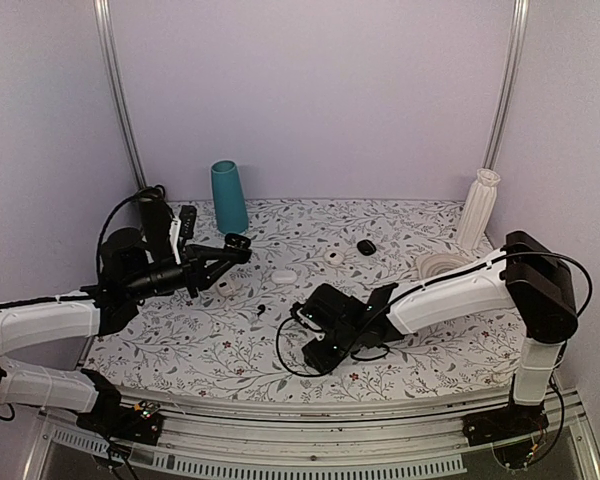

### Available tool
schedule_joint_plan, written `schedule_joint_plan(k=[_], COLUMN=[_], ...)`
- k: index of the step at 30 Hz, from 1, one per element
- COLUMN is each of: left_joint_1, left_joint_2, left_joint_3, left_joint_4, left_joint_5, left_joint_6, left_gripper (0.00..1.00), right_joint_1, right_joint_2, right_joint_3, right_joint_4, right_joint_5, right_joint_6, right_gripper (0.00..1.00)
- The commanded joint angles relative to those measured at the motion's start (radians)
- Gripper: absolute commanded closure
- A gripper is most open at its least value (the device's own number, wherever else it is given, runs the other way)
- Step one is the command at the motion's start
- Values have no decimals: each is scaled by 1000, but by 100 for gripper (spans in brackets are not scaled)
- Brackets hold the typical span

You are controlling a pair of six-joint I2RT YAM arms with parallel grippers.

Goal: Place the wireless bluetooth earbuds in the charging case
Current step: Move the left earbud to the center of the board, then pick up the left earbud from the center of the board.

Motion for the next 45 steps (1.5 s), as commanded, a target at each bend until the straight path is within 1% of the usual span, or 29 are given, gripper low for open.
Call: schedule_joint_plan(k=[1, 5, 12, 15, 18, 20, 21, 24, 29, 35, 45], left_joint_1=[-12, -11, -12, -12, -12, -12, -12, -12, -12, -12, -12], left_joint_2=[-27, -26, -22, -31, -36, -38, -39, -43, -45, -49, -51], left_joint_3=[7, 7, 10, 5, 1, 1, 2, 3, 0, 1, 2], left_joint_4=[-5, -2, -5, -11, -12, -15, -17, -19, -22, -23, -26], left_joint_5=[-14, -15, -16, -23, -28, -30, -30, -33, -36, -44, -48], left_joint_6=[23, 24, 19, 18, 19, 21, 23, 22, 21, 20, 18], left_gripper=[100, 100, 100, 100, 100, 100, 100, 100, 100, 100, 100], right_joint_1=[-2, 2, -11, -11, 15, 39, 41, 42, 50, 68, 81], right_joint_2=[-54, -94, -134, -134, -131, -128, -118, -84, -79, -34, 20], right_joint_3=[11, -56, -160, -163, -176, -193, -202, -177, -146, -88, 14], right_joint_4=[-75, 22, 185, 197, 217, 246, 259, 217, 160, 69, -39], right_joint_5=[-22, -83, -116, -75, 1, 54, 44, 57, 92, 117, 105], right_joint_6=[190, 223, 153, 147, 170, 177, 178, 191, 212, 231, 251], right_gripper=[45, 44, 44, 45, 45, 43, 42, 41, 42, 54, 59])
